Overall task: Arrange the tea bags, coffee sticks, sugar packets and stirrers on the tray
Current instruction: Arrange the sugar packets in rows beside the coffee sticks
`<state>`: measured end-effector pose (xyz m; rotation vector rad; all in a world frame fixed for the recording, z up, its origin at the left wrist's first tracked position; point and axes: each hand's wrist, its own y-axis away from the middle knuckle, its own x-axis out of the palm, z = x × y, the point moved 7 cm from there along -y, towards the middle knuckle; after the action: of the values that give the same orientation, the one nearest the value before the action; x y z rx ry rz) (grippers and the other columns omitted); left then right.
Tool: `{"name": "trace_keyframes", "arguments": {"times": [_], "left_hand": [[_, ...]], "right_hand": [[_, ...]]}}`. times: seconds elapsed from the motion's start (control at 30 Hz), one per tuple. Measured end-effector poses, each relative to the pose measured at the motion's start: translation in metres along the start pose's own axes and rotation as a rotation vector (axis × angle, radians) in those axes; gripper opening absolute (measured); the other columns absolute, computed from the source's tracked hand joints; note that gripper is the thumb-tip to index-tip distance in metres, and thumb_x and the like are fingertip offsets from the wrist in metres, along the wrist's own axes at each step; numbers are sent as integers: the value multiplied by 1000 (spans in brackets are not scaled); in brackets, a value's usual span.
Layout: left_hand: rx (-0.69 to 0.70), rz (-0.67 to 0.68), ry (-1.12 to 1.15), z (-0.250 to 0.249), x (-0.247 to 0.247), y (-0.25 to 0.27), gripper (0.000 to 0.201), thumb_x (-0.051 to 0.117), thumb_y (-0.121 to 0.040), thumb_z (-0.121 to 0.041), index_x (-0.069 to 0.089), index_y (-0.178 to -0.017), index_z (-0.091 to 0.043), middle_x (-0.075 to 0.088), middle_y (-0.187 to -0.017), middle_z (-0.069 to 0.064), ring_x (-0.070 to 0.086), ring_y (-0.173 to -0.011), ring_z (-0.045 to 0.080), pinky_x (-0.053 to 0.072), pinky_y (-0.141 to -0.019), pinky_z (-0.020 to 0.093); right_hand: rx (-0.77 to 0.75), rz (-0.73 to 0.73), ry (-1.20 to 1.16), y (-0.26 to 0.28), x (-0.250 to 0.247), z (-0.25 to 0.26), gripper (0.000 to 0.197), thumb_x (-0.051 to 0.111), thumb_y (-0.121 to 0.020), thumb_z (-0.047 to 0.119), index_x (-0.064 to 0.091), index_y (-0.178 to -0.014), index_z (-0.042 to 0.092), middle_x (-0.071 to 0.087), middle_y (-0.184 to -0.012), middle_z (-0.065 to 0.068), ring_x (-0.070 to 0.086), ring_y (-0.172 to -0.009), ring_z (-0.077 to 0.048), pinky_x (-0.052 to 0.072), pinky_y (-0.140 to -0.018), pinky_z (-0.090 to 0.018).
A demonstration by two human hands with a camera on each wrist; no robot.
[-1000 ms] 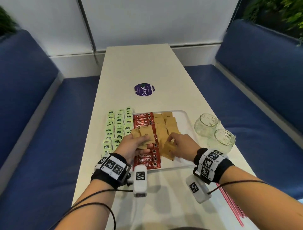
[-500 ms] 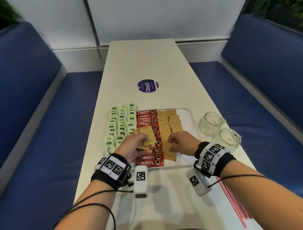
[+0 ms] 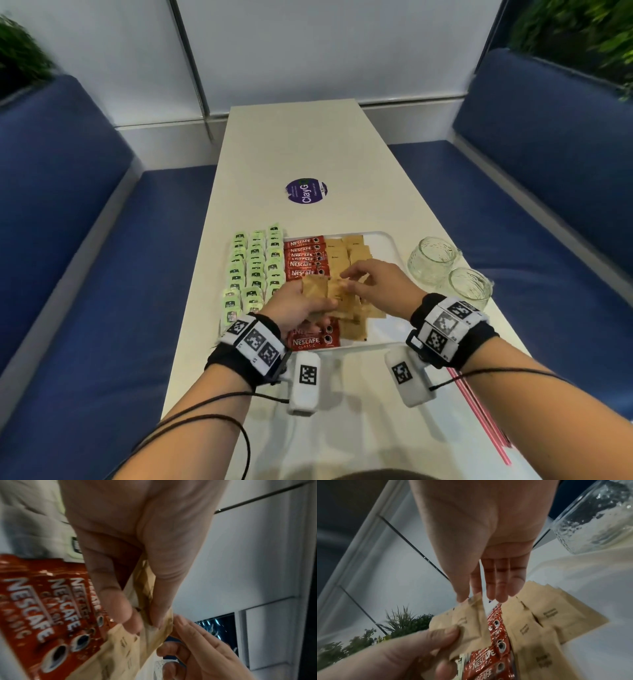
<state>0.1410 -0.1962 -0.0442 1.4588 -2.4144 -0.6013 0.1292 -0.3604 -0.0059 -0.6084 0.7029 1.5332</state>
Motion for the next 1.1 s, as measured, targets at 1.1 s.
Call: {"name": "trace_keyframes", "arguments": {"times": [1.1], "left_hand": [[309,-79,-414,-37,38,-12,25,67,-90,-9,64,-112,-20,71,-96,5,69,-73,16,59,-59,28]], "right_hand": [[77,-161,8,30,-17,-32,13,72,-85,29,72,-95,23,65,-93,7,54,-78,-7,40,-71,-22]]}}
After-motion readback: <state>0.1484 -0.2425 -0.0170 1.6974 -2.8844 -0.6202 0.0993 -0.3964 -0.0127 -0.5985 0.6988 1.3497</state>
